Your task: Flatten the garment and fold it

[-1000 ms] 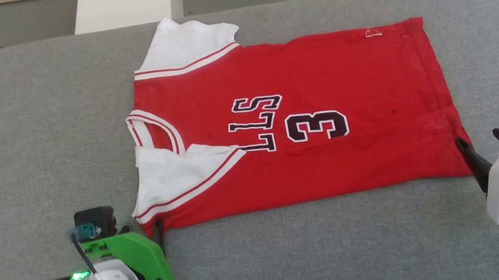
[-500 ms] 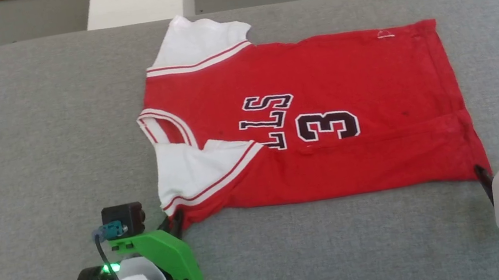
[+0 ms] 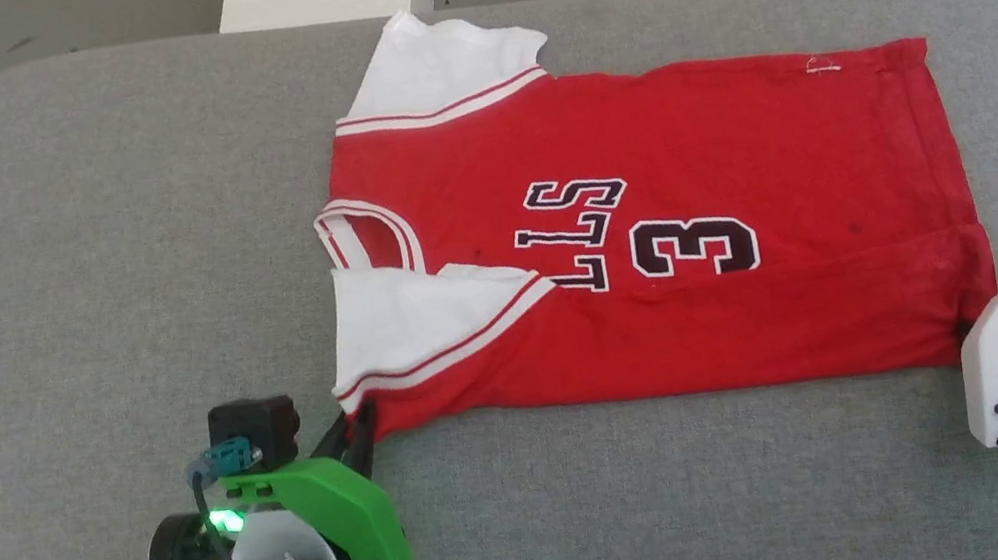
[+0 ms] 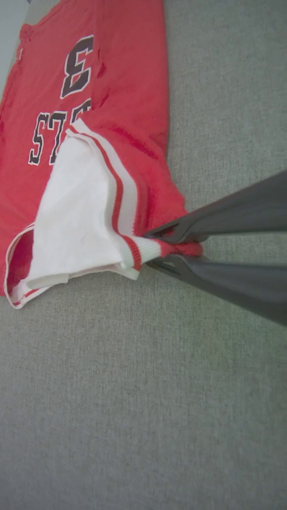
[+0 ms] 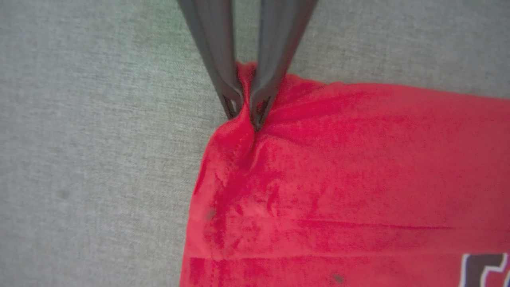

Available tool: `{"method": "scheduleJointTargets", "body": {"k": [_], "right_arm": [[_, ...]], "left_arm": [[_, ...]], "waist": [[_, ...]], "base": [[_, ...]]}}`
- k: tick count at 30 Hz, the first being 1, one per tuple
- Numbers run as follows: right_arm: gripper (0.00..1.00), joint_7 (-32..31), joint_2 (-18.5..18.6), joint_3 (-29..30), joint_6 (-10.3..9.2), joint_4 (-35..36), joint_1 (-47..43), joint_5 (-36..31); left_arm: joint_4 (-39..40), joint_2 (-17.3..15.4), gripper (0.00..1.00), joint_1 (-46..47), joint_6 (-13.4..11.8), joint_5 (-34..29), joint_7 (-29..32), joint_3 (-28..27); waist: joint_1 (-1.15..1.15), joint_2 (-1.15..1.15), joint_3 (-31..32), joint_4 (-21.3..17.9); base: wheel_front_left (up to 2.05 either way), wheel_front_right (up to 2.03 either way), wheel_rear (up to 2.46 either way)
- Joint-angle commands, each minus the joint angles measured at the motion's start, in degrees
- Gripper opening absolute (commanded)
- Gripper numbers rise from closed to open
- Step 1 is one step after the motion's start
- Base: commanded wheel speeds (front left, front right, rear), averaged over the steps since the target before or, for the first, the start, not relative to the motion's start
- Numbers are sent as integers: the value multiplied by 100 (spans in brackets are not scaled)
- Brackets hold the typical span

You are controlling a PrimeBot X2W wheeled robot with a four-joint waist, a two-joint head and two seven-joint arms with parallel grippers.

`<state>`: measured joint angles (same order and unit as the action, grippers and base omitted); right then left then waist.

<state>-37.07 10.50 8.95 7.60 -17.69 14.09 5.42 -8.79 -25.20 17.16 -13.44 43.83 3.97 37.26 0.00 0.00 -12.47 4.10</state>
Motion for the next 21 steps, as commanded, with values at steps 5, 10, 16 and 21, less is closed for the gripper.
{"method": "scheduleJointTargets", "body": {"k": [5,10,16,21], "right_arm": [[0,44,200,27,-11,-122,-249,140],[0,-239,418,-36,-11,338,-661,470],[0,-861,534,72,-11,1061,-1505,818],[0,-989,334,283,-11,1326,-1999,883]], "left_arm": [[-21,-208,0,-302,-13,9,38,-14],[179,-530,0,-774,-28,129,172,0],[600,-821,0,-1489,-119,393,472,82],[658,-747,0,-1723,-109,469,557,241]], "waist": [[0,0,509,-122],[0,0,987,-215],[0,0,1216,-242],[0,0,1112,-207]], "base": [[0,0,0],[0,0,0],[0,0,0],[0,0,0]]}}
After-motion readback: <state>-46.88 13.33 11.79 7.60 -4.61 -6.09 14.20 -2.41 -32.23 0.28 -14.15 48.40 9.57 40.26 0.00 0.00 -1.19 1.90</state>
